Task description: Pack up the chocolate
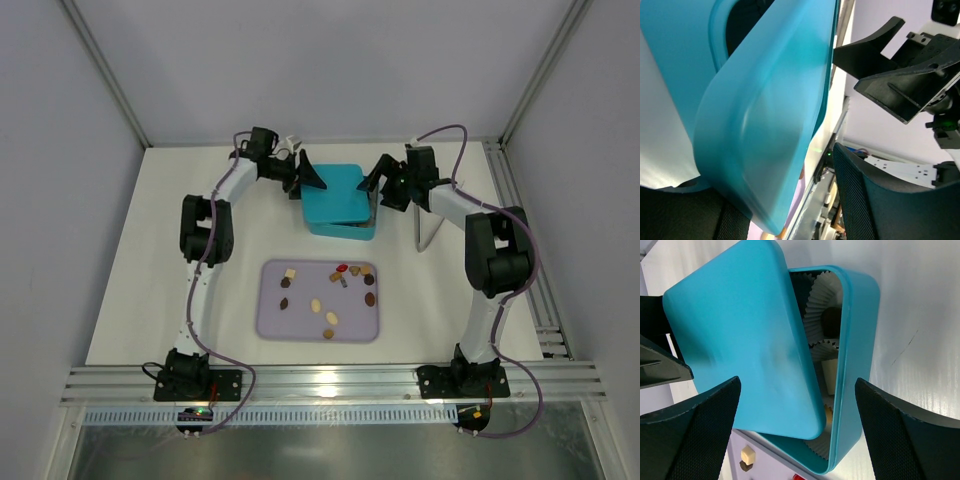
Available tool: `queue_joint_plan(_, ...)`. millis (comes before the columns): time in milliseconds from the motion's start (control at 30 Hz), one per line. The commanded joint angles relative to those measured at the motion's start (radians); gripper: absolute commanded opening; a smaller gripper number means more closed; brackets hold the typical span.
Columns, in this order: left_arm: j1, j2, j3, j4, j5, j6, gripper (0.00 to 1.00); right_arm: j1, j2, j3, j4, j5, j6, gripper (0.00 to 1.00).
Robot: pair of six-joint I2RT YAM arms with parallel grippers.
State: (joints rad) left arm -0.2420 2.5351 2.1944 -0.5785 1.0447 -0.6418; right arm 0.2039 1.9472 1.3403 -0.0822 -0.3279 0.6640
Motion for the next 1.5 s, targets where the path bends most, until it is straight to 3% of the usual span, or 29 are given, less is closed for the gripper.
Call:
queue_joint_plan(0, 0.006, 0.004, 0.059, -0.2, -0.106, 0.138, 0.59, 0.011, 0.012, -0.003, 0.045, 0.004, -0.015, 0.95)
queue_joint_plan(267, 0.006, 0.011, 0.088, -0.294, -0.207, 0.195, 0.59, 0.02, 0.019, 0.0, 0.047, 0.004, -0.015, 0.94)
queue_joint_plan(533, 0.007, -0.044, 0.044, -0.256, -0.144, 0.192, 0.59, 0.029, 0.029, 0.013, 0.041, 0.004, -0.024, 0.93)
queue_joint_plan(1467, 0.069, -0.2, -0.081, -0.225, -0.149, 0.194, 0.63, 0.042, 0.027, 0.014, 0.039, 0.004, -0.027, 0.91)
